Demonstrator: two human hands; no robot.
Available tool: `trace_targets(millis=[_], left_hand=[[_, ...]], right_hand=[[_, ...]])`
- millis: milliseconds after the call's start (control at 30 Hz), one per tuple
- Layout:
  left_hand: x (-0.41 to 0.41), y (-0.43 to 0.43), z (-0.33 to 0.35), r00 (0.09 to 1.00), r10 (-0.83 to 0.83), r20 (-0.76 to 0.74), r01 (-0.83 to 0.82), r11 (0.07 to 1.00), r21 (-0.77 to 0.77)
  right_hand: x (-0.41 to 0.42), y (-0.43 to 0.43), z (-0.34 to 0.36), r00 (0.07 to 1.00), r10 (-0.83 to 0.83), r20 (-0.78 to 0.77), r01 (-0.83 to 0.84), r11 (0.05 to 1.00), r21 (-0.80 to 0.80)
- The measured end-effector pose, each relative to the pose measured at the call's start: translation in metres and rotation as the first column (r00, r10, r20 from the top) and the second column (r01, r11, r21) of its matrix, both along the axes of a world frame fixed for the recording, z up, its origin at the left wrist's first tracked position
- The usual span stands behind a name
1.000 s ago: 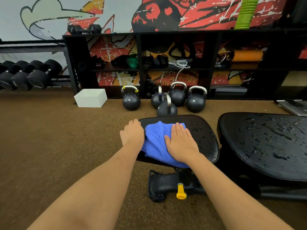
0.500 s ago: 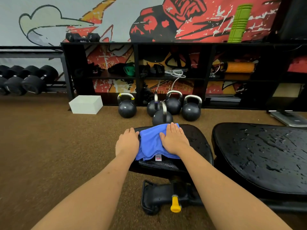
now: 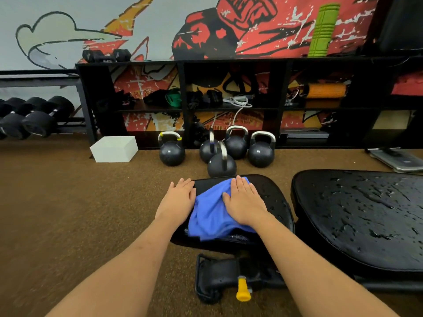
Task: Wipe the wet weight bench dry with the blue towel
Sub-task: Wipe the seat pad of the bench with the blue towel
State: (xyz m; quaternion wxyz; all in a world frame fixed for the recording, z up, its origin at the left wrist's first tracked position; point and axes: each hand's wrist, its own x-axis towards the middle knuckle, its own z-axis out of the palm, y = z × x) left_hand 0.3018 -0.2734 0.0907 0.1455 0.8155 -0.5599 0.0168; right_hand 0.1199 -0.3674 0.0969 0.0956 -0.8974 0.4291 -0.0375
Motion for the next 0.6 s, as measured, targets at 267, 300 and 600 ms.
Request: trace_targets(millis=[267, 300, 600], left_hand=[[0.001, 0.001, 0.002, 0.996, -0.036, -0.082, 0.04, 0.998, 0.045], [0.001, 0.002, 0.003, 0.995, -0.031, -0.095, 0.035, 0.999, 0.037], [-0.007, -0.011, 0.005, 0.992, 0.075, -0.106, -0.065, 0.993, 0.094]], right_hand=[[0.019, -0.029, 0.005, 1.0, -0.021, -0.013, 0.021, 1.0, 0.013], [0.013, -0.018, 0.004, 1.0, -0.012, -0.004, 0.012, 1.0, 0.009], [-0.044, 0.051, -0.002, 0.999, 0.047, 0.021, -0.046, 0.998, -0.041]])
